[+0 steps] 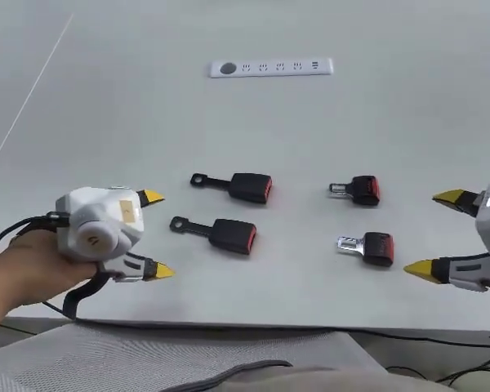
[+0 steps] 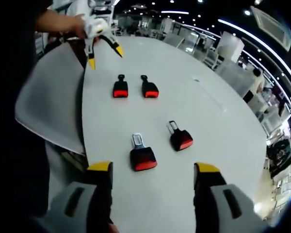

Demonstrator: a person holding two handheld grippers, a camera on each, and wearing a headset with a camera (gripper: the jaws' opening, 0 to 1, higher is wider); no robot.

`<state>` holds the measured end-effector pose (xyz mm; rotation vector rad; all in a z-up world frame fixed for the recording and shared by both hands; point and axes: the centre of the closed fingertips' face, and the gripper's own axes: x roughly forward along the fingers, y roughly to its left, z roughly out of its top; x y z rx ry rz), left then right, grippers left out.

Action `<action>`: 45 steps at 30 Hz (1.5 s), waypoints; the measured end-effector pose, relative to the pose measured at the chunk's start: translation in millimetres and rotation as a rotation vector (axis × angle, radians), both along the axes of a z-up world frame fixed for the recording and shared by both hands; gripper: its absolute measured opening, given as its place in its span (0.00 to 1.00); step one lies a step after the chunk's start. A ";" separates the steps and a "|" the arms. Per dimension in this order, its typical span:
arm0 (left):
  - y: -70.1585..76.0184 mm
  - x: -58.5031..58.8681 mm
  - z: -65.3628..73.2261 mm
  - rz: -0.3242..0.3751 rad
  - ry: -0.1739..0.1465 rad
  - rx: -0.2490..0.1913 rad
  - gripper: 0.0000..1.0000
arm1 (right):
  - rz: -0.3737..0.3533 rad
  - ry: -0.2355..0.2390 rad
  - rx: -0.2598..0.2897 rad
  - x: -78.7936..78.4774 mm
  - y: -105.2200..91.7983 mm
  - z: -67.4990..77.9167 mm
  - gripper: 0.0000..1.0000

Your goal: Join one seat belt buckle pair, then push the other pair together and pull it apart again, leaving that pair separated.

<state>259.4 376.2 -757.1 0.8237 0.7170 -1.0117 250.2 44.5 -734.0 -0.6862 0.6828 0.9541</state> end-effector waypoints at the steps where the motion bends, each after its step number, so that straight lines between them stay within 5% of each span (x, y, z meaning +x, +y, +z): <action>1: -3.0 1.3 -1.8 -0.008 0.000 0.002 0.73 | 0.007 0.003 -0.005 0.2 0.8 -1.4 0.66; 8: -24.1 11.2 -21.0 -0.073 0.037 0.017 0.72 | 0.083 0.030 -0.042 0.2 7.1 -18.0 0.59; 15: -39.8 20.2 -35.1 -0.151 0.061 0.050 0.60 | 0.119 0.078 -0.060 -0.9 11.2 -37.7 0.54; 21: -55.3 24.9 -42.3 -0.156 0.111 0.017 0.56 | 0.128 0.111 -0.055 2.3 21.7 -49.7 0.51; 29: -53.6 25.4 -59.7 -0.233 0.115 0.109 0.51 | 0.153 0.148 -0.071 8.2 27.0 -62.1 0.49; 40: -66.0 33.6 -63.6 -0.270 0.135 0.106 0.45 | 0.197 0.212 -0.114 8.0 24.7 -79.1 0.45; 45: -68.1 23.9 -68.5 -0.291 0.207 0.105 0.42 | 0.213 0.238 -0.116 7.3 25.3 -85.3 0.44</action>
